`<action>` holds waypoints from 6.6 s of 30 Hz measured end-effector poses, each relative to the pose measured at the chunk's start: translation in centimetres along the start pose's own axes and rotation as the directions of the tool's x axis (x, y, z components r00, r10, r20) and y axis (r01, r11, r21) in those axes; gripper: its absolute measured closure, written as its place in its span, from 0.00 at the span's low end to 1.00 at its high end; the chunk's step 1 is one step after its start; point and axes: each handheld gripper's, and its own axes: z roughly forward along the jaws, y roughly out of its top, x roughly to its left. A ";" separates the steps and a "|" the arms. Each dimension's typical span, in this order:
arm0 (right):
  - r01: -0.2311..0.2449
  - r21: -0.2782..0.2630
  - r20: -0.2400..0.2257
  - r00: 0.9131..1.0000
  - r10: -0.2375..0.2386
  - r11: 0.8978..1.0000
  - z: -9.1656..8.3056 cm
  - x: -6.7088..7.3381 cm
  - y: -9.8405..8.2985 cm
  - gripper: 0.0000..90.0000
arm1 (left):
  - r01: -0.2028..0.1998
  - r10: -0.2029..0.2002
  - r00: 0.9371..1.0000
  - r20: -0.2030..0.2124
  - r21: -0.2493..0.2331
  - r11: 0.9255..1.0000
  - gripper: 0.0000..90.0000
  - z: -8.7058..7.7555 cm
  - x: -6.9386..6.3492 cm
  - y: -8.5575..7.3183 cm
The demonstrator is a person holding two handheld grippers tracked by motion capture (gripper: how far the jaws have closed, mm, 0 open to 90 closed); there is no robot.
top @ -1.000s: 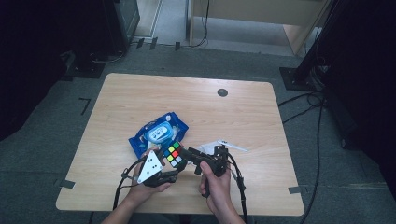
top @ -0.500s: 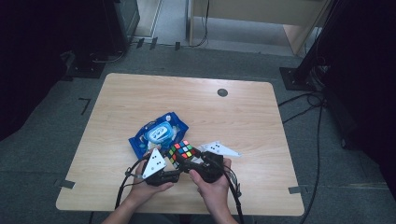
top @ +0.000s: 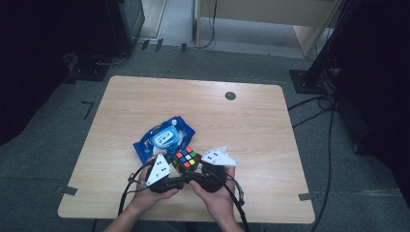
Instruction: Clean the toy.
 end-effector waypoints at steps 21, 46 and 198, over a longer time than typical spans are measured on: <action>0.010 0.156 0.298 0.953 -0.056 0.988 3.1 -8.0 -3.5 0.40 | 0.064 -0.061 0.997 -0.051 0.066 0.996 0.38 -0.4 2.7 -0.8; 0.052 -0.075 -0.036 0.998 -0.055 0.996 -0.6 -4.6 -0.4 0.99 | -0.049 0.038 0.996 0.080 0.132 0.990 0.38 0.9 0.3 -0.9; 0.064 -0.031 0.025 0.998 -0.064 0.997 0.7 -4.7 -1.8 0.80 | 0.279 -0.278 0.960 0.035 -0.005 0.960 0.38 -1.6 4.7 1.3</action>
